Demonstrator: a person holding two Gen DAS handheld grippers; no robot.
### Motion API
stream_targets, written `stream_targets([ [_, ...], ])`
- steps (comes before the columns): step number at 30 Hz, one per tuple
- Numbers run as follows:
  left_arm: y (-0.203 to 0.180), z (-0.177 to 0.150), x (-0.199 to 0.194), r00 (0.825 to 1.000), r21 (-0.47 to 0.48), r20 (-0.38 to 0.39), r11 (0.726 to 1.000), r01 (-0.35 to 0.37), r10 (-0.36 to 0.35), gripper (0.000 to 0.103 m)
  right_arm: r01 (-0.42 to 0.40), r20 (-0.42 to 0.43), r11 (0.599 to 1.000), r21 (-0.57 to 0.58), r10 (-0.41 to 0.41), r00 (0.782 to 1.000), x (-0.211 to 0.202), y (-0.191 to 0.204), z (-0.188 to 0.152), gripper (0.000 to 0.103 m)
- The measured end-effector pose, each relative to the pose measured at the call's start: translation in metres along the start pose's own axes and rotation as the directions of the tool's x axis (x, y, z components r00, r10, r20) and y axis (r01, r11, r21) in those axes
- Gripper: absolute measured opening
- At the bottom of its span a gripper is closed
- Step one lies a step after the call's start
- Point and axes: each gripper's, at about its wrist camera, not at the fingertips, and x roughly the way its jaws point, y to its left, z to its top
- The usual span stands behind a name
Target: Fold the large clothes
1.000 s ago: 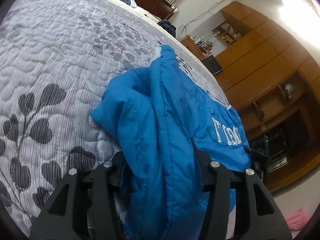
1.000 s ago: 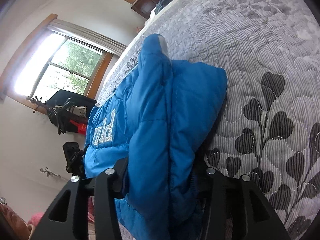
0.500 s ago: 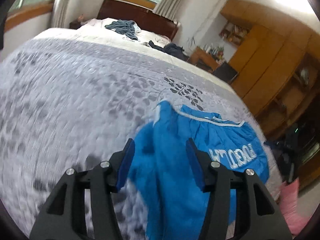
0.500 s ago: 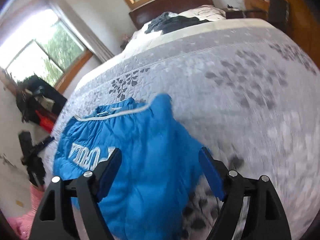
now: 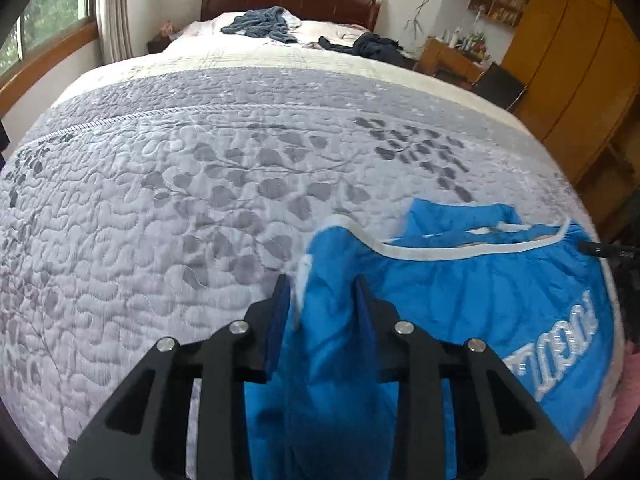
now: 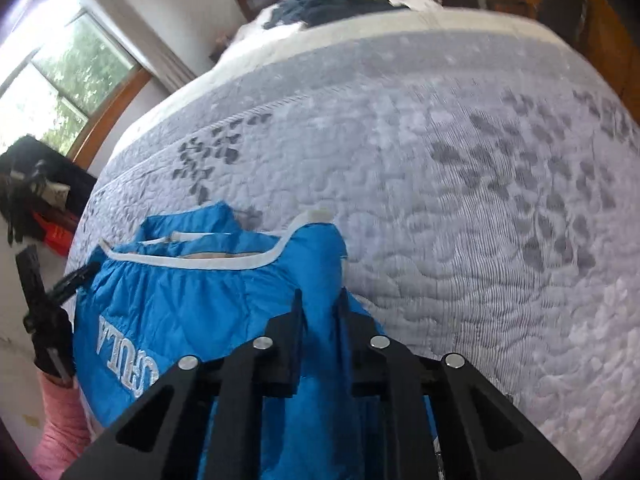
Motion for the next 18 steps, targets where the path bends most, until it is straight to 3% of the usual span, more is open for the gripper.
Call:
stream_targets([
  [6, 0.001, -0.004, 0.008, 1.000, -0.008, -0.004, 1.000, -0.018, 0.018, 0.039, 0.004, -0.021, 1.000, 0.020, -0.004, 1.000, 0.018, -0.009, -0.004, 0.019],
  [9, -0.005, -0.008, -0.011, 0.997, -0.003, 0.039, 0.998, -0.070, 0.070, 0.040, 0.007, 0.005, 1.000, 0.018, -0.007, 1.000, 0.004, -0.009, -0.008, 0.032],
  [11, -0.013, -0.013, -0.030, 0.992, 0.005, 0.081, 0.995, -0.097, 0.096, 0.044, 0.012, 0.036, 1.000, 0.006, -0.012, 0.999, -0.012, -0.008, -0.016, 0.034],
  [13, -0.021, -0.019, -0.048, 0.987, 0.002, 0.118, 0.994, -0.107, 0.106, 0.052, 0.002, 0.058, 1.000, 0.001, -0.002, 0.998, -0.026, -0.007, -0.025, 0.045],
  [17, -0.037, -0.033, -0.076, 0.982, -0.006, 0.153, 0.994, -0.109, 0.109, 0.057, 0.032, 0.086, 0.999, -0.005, -0.031, 0.996, -0.054, -0.006, -0.050, 0.056],
  [18, -0.041, -0.035, -0.079, 0.982, -0.005, 0.156, 0.994, -0.106, 0.106, 0.057, 0.035, 0.087, 0.999, -0.001, -0.034, 0.996, -0.058, -0.006, -0.055, 0.063],
])
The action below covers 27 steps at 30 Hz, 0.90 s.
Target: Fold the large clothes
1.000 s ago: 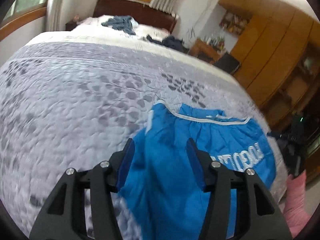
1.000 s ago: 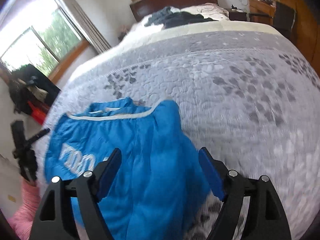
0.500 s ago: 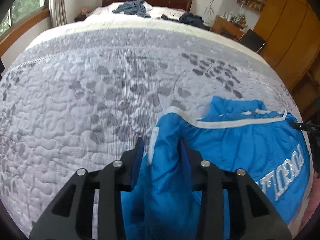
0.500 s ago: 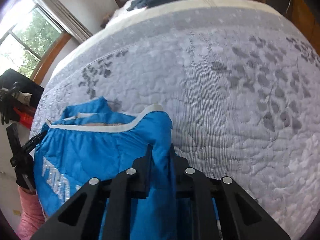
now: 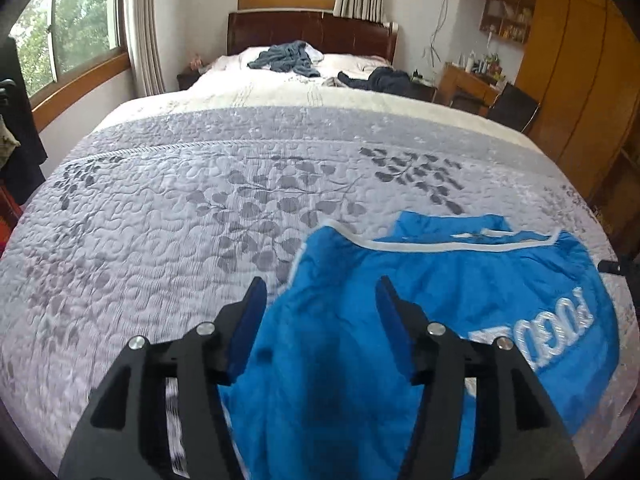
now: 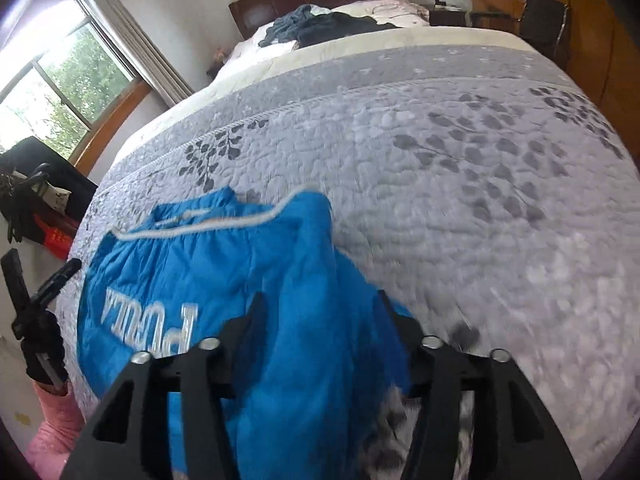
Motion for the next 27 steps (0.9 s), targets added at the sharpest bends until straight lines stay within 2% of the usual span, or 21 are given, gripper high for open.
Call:
stream_targets([
  [1, -0.003, -0.003, -0.005, 1.000, 0.001, 0.003, 1.000, 0.002, -0.002, 0.058, -0.001, 0.000, 1.000, 0.006, 0.001, 1.000, -0.005, -0.001, -0.007, 0.066],
  [13, -0.021, -0.042, -0.048, 0.999, -0.003, 0.024, 0.999, 0.032, -0.032, 0.061, -0.012, -0.010, 0.996, 0.084, 0.013, 1.000, -0.038, -0.017, -0.091, 0.075],
  [19, -0.025, -0.057, -0.055, 0.999, 0.005, 0.015, 0.999, 0.035, -0.035, 0.064, -0.032, -0.035, 0.993, 0.112, 0.037, 0.999, -0.034, -0.022, -0.112, 0.077],
  [27, -0.023, -0.073, -0.045, 0.999, -0.009, -0.024, 1.000, 0.021, -0.021, 0.065, -0.074, -0.044, 0.990, 0.122, 0.080, 0.996, -0.028, -0.026, -0.131, 0.081],
])
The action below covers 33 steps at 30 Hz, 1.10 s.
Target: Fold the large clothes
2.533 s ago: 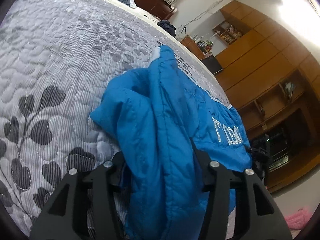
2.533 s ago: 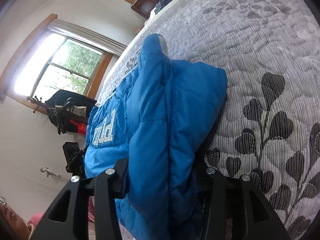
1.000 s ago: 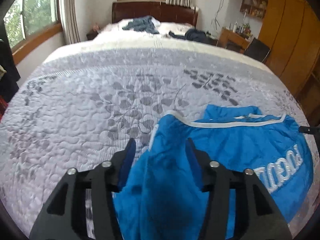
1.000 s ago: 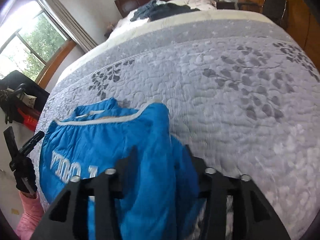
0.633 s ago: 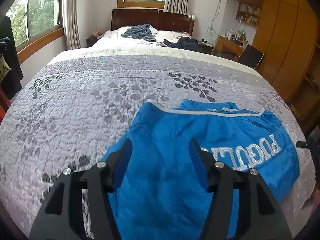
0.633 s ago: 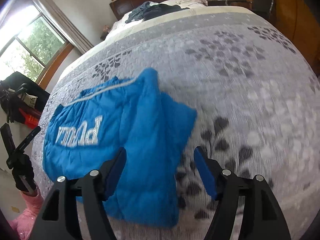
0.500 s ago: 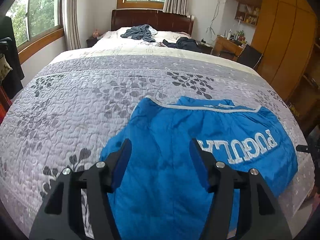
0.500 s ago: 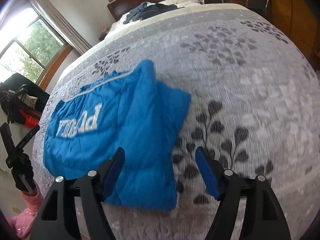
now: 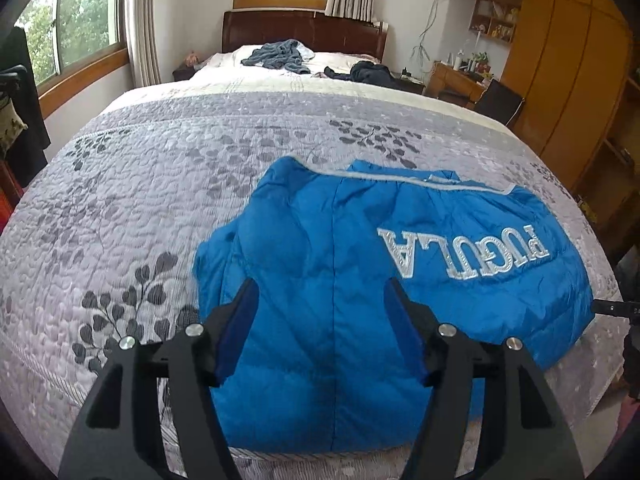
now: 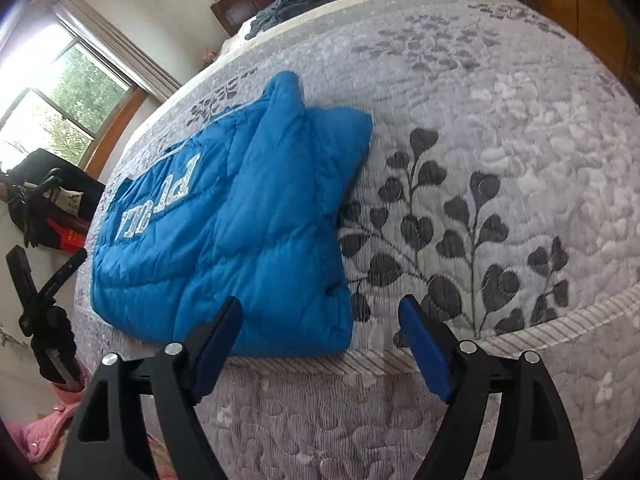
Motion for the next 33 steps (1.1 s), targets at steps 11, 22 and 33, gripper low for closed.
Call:
stream_targets([
  [11, 0.010, -0.008, 0.017, 0.999, -0.020, -0.040, 0.999, -0.028, 0.027, 0.066, -0.184, -0.036, 0.980, 0.071, 0.187, 0.982, 0.030, -0.014, 0.004, 0.085],
  [22, 0.012, -0.011, 0.022, 0.999, -0.012, -0.042, 1.000, -0.025, 0.024, 0.068, -0.230, -0.042, 0.972, 0.052, 0.233, 0.972, 0.046, 0.000, 0.017, 0.061],
  [33, 0.013, -0.009, 0.026, 0.999, -0.008, -0.046, 1.000, -0.017, 0.016, 0.069, -0.207, 0.039, 0.977, -0.049, 0.209, 0.977, 0.008, 0.036, 0.018, 0.037],
])
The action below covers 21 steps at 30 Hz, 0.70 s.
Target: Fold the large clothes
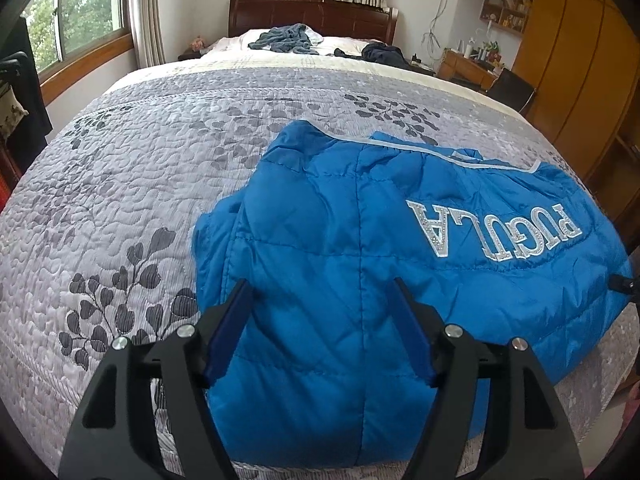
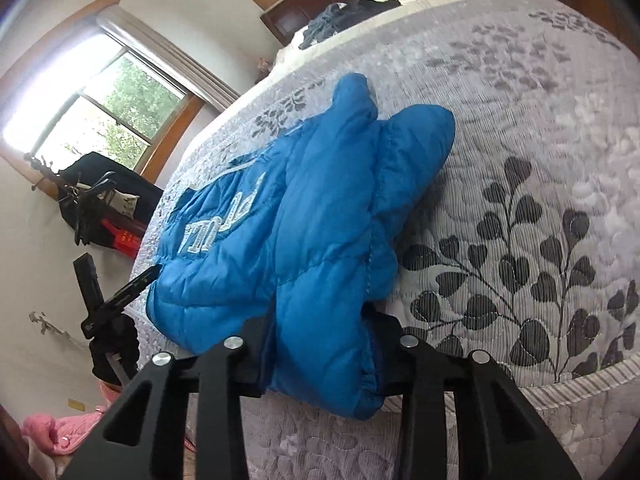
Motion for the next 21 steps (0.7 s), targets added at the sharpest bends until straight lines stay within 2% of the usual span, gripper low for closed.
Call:
stream_targets([
  [4, 0.001, -0.001, 0.000, 1.000, 0.004, 0.004, 1.000, 0.007, -0.007, 0.070, 0.021, -0.035, 0.999, 0.043, -0.019, 0.999, 0.011, -0.014, -0.003, 0.037],
  [8, 0.001, -0.003, 0.000, 1.000, 0.006, 0.008, 1.000, 0.017, -0.018, 0.071, -0.031, -0.046, 0.992, 0.119, 0.036, 0.998, 0.021, -0.039, -0.012, 0.037],
  [12, 0.001, -0.004, 0.002, 1.000, 0.008, 0.016, 1.000, 0.025, -0.025, 0.071, -0.048, -0.027, 0.989, 0.142, 0.053, 0.998, 0.023, -0.046, -0.017, 0.037],
  [16, 0.002, -0.005, 0.003, 0.999, 0.007, 0.027, 0.999, 0.037, -0.037, 0.072, -0.021, -0.012, 0.991, 0.132, 0.023, 1.000, 0.017, -0.037, -0.013, 0.035],
  [21, 0.005, -0.004, 0.004, 0.998, 0.007, 0.037, 0.998, 0.055, -0.055, 0.073, 0.042, 0.020, 0.998, 0.039, -0.042, 0.999, -0.005, 0.008, 0.006, 0.032],
])
